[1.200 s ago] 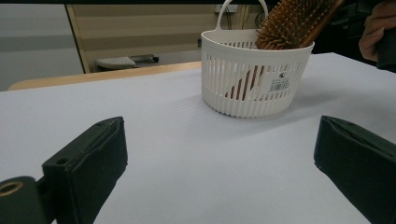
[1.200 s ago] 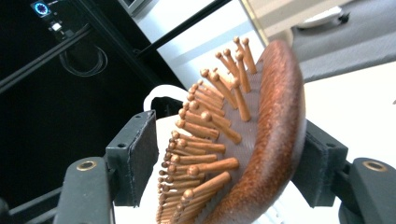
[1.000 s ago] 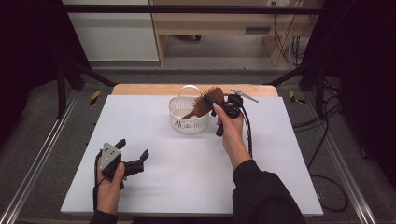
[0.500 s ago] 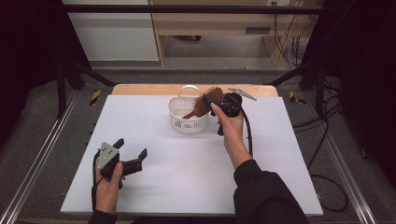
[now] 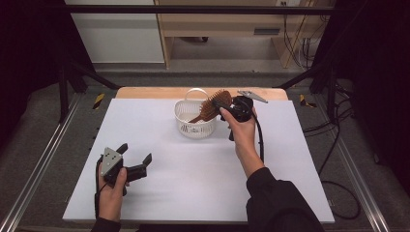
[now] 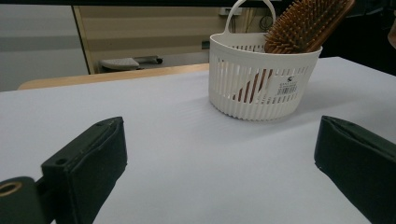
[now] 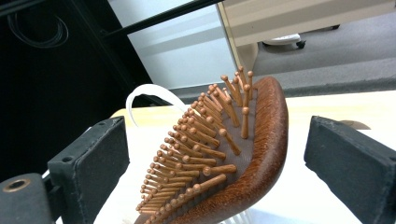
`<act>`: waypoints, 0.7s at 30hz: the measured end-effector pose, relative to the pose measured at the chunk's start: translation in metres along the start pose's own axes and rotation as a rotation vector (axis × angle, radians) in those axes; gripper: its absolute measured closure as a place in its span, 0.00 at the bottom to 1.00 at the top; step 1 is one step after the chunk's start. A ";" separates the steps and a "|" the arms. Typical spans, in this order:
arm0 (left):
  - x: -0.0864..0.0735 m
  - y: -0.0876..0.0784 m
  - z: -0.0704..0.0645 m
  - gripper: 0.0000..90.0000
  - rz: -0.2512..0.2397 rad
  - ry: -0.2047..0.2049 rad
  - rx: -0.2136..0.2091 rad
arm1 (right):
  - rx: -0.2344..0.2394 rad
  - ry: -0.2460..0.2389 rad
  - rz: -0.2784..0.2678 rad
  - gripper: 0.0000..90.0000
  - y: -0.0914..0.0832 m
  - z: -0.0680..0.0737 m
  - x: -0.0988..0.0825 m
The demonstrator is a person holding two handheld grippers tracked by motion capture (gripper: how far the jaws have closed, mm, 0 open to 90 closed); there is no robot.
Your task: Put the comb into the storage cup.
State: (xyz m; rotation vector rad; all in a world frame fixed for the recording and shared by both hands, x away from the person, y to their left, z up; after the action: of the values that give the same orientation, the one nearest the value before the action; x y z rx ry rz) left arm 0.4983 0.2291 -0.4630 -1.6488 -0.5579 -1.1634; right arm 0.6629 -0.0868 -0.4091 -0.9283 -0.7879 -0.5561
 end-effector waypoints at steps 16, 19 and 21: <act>-0.001 0.001 0.001 0.02 0.005 -0.001 0.001 | 0.003 -0.030 -0.012 0.08 -0.013 0.000 0.003; -0.001 0.002 0.001 0.02 0.006 0.000 0.002 | 0.006 -0.027 -0.015 0.08 -0.015 -0.002 0.003; -0.001 0.001 0.000 0.02 0.006 0.002 0.001 | 0.007 -0.026 -0.015 0.08 -0.017 -0.003 0.002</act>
State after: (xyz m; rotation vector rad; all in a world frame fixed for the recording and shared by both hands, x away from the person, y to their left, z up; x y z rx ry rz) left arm 0.4992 0.2288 -0.4642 -1.6476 -0.5521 -1.1597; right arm 0.6536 -0.0979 -0.4003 -0.9250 -0.8201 -0.5555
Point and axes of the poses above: each handheld gripper's, and its own axes: y roughly forward along the jaws, x roughly out of its top, z roughly to its left, the point moved 7 cm from there along y, roughly forward along the jaws, and after that the axes turned 14 degrees about z, right-handed, at the moved point
